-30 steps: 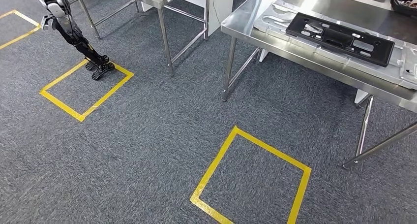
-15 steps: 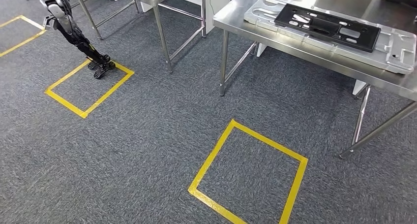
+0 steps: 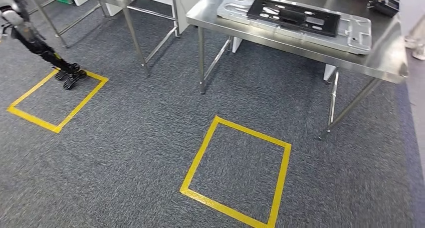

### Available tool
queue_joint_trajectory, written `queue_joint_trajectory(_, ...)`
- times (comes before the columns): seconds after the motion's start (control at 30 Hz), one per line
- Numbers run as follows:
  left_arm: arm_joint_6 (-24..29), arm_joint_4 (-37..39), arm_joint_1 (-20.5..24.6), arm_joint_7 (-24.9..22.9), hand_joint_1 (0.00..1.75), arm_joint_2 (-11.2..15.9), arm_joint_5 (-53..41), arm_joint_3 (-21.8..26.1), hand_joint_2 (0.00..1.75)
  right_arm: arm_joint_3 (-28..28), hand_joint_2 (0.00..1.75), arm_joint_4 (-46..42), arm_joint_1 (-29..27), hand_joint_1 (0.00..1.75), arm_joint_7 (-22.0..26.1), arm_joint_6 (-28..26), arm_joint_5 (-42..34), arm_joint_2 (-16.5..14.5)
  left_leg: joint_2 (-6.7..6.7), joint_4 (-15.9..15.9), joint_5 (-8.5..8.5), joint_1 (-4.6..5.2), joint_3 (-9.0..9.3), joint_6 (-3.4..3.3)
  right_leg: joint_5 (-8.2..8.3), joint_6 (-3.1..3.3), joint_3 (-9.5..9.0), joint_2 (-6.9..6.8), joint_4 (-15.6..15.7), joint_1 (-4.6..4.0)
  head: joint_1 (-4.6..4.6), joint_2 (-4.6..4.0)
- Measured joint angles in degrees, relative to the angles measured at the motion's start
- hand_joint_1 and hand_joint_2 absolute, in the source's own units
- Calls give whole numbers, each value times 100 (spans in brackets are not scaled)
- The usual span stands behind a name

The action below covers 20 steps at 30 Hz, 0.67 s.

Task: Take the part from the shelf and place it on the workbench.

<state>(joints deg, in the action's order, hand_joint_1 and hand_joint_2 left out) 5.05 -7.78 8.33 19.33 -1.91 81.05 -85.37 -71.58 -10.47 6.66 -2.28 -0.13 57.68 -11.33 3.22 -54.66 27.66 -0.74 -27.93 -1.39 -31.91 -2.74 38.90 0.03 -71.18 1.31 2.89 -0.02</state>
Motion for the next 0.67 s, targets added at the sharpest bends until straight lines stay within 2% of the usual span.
queue_joint_trajectory(0.07, 0, 0, 12, 2, 0, -3, 0, 0, 0, 0, 0, 0, 0, 0, 2, -26, 0, 4, 115, -71, 39, -2, -19, 61, 324, -13, -459, -202, 784, 16, 0, 0)
queue_joint_trajectory(0.1, 0, 0, 16, 3, 0, -3, 0, 0, 0, 0, 0, 0, 5, 0, 3, -31, 0, 5, 163, -109, 66, 7, -26, 101, 424, 20, -635, -294, 1112, 6, 1, 0)
queue_joint_trajectory(0.13, 0, 0, 20, 5, 0, -2, 0, 0, 0, 0, 0, 0, 10, 0, 4, -31, 0, 5, 209, -138, 88, 20, -28, 139, 460, 65, -726, -354, 1300, -12, 1, 0)
queue_joint_trajectory(0.17, 0, 0, 25, 7, 0, -1, 0, 0, 0, 0, 0, 0, 11, 0, 5, -31, 0, 6, 252, -155, 100, 31, -28, 174, 450, 120, -737, -361, 1356, -35, 2, 0)
queue_joint_trajectory(0.23, 0, 0, 42, 15, 0, -2, 0, 0, 0, 0, 0, 0, 4, 0, 5, -31, 0, 7, 325, -163, 114, 18, -21, 236, 477, 217, -699, -238, 1356, -42, 2, 0)
queue_joint_trajectory(0.3, 5, 0, 61, 35, 0, -2, 3, 0, 0, 0, 0, 0, 5, 0, 5, -32, 2, 6, 169, -352, 272, -15, -96, 292, 515, 297, -677, -131, 1378, -27, 2, 0)
queue_joint_trajectory(0.37, 19, 0, 51, 66, 0, -1, 19, 0, 0, 0, 0, 0, 16, 0, 4, -35, 10, 5, -114, -1008, 657, -33, -382, 317, 547, 356, -648, -13, 1387, -27, 2, 0)
queue_joint_trajectory(0.4, 29, 0, 33, 82, 0, -1, 32, 0, 0, 0, 0, 0, 19, 0, 2, -38, 15, 5, -196, -1426, 842, -35, -574, 319, 558, 376, -630, 56, 1385, -37, 2, 0)
queue_joint_trajectory(0.43, 38, 0, 14, 99, 0, -1, 45, 0, 0, 0, 0, 0, 17, 0, 1, -41, 21, 5, -238, -1751, 945, -35, -729, 318, 566, 387, -617, 135, 1382, -49, 2, 0)
queue_joint_trajectory(0.47, 47, 0, 1, 116, 0, -1, 55, 0, 0, 0, 0, 0, 13, 0, 1, -46, 29, 5, -261, -1883, 931, -34, -801, 308, 573, 391, -609, 217, 1378, -61, 2, 0)
queue_joint_trajectory(0.5, 52, 0, -5, 131, 0, -1, 60, 0, 0, 0, 0, 0, 9, 0, 1, -50, 36, 5, -281, -1776, 797, -34, -761, 287, 578, 389, -608, 300, 1372, -71, 2, 0)
queue_joint_trajectory(0.53, 55, 0, -6, 144, 0, -1, 63, 0, 0, 0, 0, 0, 7, 0, 3, -52, 44, 5, -328, -1457, 580, -33, -623, 256, 582, 383, -610, 384, 1364, -78, 2, 0)
queue_joint_trajectory(0.6, 60, 1, -8, 161, 0, 10, 67, 0, 0, 1, 0, 2, 13, 0, 13, -49, 56, -3, -588, -670, 212, -33, -291, 179, 594, 358, -593, 543, 1342, -86, 2, 0)
queue_joint_trajectory(0.63, 63, 2, -8, 167, 0, 16, 68, 0, 0, 1, 0, 2, 21, 0, 18, -47, 58, -8, -698, -412, 130, -30, -190, 155, 608, 332, -569, 613, 1332, -84, 2, 0)
queue_joint_trajectory(0.67, 66, 2, -10, 169, 0, 22, 69, 0, 0, 1, 0, 3, 25, 0, 21, -47, 60, -12, -781, -298, 115, -29, -150, 141, 614, 318, -555, 647, 1326, -83, 2, 0)
